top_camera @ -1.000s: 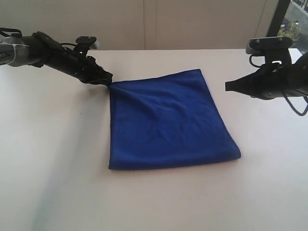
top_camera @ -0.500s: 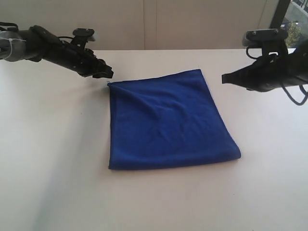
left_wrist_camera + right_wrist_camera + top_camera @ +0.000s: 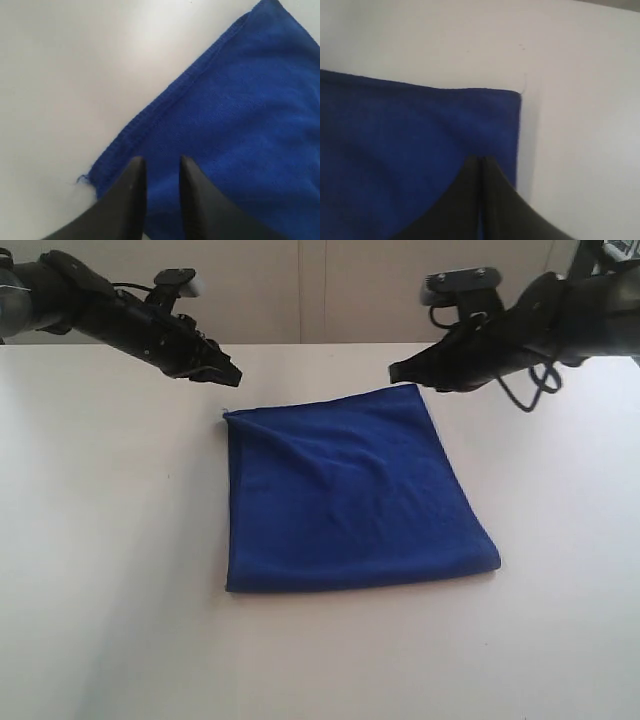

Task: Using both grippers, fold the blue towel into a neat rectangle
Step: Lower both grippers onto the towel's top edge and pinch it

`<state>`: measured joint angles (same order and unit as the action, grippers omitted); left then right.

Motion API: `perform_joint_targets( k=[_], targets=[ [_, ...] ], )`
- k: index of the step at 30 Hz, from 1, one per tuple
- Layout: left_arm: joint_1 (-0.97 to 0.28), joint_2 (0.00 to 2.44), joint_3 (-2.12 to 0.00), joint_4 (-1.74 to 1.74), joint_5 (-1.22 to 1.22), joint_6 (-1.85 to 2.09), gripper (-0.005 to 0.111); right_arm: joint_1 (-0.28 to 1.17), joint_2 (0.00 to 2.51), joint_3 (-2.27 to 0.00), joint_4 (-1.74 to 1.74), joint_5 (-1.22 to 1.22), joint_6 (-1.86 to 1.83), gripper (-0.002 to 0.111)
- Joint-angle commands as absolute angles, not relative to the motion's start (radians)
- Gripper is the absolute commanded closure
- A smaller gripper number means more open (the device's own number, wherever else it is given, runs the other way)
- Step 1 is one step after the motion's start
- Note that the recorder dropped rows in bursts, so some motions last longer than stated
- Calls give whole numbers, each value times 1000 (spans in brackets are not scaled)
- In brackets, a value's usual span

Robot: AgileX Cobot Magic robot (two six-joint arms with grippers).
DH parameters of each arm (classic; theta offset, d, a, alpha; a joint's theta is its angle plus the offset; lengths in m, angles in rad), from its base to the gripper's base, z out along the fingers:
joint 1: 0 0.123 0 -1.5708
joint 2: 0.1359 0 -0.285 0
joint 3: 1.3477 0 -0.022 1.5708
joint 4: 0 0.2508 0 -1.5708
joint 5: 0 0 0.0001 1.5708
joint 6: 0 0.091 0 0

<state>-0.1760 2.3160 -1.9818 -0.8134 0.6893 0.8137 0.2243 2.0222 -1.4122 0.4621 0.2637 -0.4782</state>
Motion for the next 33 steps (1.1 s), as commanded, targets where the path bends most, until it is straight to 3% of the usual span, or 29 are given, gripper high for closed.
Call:
perform_joint_targets(
  k=[1,6,25,33],
  targets=[
    [-172,2303,-1984,-821,771,803,89,249,2160,-1587,466,361,-495,108],
    [-172,2303,-1984,-803,818,805,107,250,2273,-1738,473,409,-496,108],
    [-176,2303,-1866,-797,905,785,107,250,2459,-1875,480,398,-494,108],
    [-249,2303,-1845,-774,887,882,107,250,2458,-1875,480,411,-494,108]
  ],
)
